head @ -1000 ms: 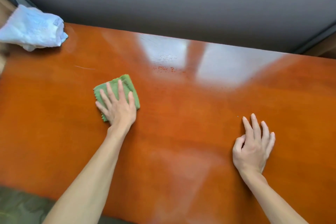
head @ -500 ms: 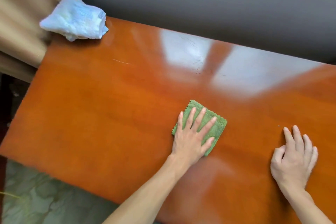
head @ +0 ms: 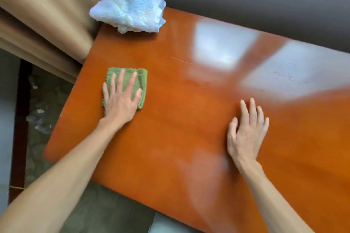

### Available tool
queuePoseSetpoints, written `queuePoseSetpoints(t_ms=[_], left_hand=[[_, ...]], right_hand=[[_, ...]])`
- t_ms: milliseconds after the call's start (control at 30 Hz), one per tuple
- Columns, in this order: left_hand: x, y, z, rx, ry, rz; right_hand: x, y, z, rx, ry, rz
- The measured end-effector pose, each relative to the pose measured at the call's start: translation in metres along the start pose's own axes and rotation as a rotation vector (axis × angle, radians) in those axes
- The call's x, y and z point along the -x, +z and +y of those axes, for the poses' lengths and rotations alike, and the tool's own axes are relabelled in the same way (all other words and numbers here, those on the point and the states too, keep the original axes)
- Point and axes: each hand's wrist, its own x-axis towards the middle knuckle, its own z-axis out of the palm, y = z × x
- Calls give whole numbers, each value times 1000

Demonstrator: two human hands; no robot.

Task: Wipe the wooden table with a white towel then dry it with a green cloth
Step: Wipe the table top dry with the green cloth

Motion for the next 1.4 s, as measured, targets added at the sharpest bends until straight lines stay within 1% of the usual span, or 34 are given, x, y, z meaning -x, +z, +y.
queuePoseSetpoints(t_ms=[67, 133, 200, 233, 300, 500, 533, 600, 667, 733, 800, 867, 967, 1033, 1067, 1133, 1233, 1300, 1400], left_hand=[[-14, -5, -23, 40, -119, 31], [-25, -7, -29, 89, -244, 54], [-30, -6, -14, 127, -333, 70], [-29, -4, 0, 134, -332, 72], [-21, 1, 38, 110, -223, 76], [39, 31, 181, 22, 226, 17], [52, 36, 198, 30, 288, 13], [75, 46, 210, 49, 343, 16], [92, 51, 195, 49, 349, 26], [102, 52, 164, 38, 347, 35], [106, 50, 118, 64, 276, 38], [99, 44, 60, 101, 108, 65], [75, 26, -27, 118, -197, 87], [50, 14, -67, 143, -352, 79], [35, 9, -80, 147, -401, 83], [4, 1, -91, 155, -462, 113], [-42, -10, -79, 188, -492, 139], [-67, -15, -50, 189, -434, 135], [-81, -16, 17, 128, -250, 104]], right_hand=[[-1, 11, -17, 79, 19, -19], [0, 15, -18, 125, 32, -19], [1, 15, -16, 144, 33, -3], [1, 15, -16, 148, 39, 4], [-1, 15, -18, 147, 43, 11], [-1, 15, -18, 133, 42, 46], [-1, 15, -17, 126, 39, 46], [0, 15, -16, 118, 29, 35], [-1, 14, -16, 113, 30, 40], [0, 14, -18, 111, 37, 60], [1, 13, -19, 106, 37, 70], [1, 13, -19, 107, 39, 67], [1, 12, -22, 104, 42, 63], [1, 12, -23, 98, 46, 66], [1, 11, -24, 98, 46, 69], [0, 11, -24, 104, 46, 78], [0, 11, -25, 113, 48, 74], [0, 11, -25, 130, 45, 69], [-1, 12, -24, 139, 39, 81]])
